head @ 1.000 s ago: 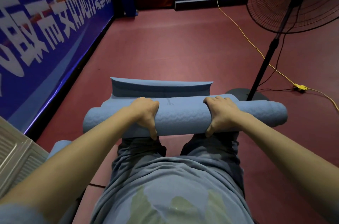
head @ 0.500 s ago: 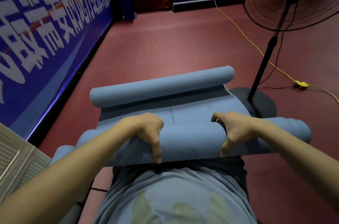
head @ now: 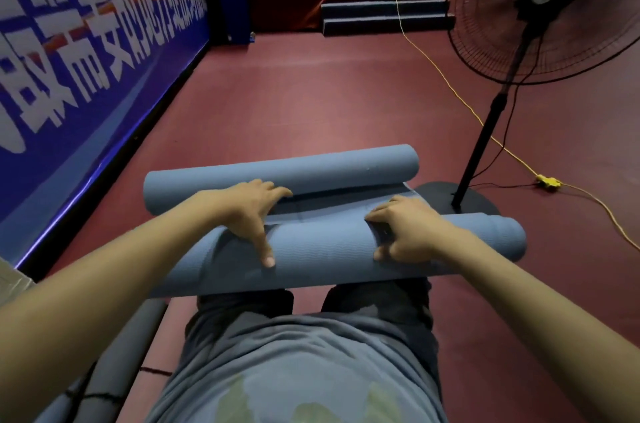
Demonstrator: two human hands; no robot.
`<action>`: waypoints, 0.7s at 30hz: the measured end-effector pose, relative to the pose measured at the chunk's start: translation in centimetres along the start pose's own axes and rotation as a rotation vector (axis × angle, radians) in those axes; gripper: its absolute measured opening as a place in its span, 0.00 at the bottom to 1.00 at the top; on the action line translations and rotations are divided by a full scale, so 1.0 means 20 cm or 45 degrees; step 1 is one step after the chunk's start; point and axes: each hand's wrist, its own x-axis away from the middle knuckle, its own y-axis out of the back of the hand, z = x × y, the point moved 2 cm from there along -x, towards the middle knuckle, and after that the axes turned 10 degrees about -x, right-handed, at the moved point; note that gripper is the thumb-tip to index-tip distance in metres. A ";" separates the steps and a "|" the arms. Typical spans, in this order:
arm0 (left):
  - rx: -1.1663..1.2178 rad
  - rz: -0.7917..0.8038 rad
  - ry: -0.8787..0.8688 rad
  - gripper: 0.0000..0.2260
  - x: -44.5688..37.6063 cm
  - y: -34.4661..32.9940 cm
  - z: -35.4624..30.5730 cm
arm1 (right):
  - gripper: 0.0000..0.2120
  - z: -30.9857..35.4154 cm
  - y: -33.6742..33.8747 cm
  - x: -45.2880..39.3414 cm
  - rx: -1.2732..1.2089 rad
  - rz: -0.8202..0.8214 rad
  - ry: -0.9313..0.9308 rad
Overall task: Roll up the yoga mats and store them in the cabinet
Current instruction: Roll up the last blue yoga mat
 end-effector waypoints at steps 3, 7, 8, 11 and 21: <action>-0.010 -0.079 0.029 0.38 0.00 0.04 0.04 | 0.20 0.02 0.01 -0.05 -0.218 -0.043 -0.063; -0.054 -0.073 0.036 0.21 0.02 0.03 -0.02 | 0.26 0.01 0.07 -0.11 -0.371 0.079 -0.213; -0.050 -0.038 0.054 0.25 0.03 0.01 -0.03 | 0.27 0.02 0.08 -0.11 -0.367 0.129 -0.218; -0.091 0.063 0.139 0.41 0.03 -0.05 -0.08 | 0.44 0.05 0.06 -0.14 -0.283 0.233 -0.260; -0.140 -0.268 0.126 0.53 -0.01 -0.16 -0.09 | 0.47 0.07 -0.03 -0.21 0.125 0.147 -0.222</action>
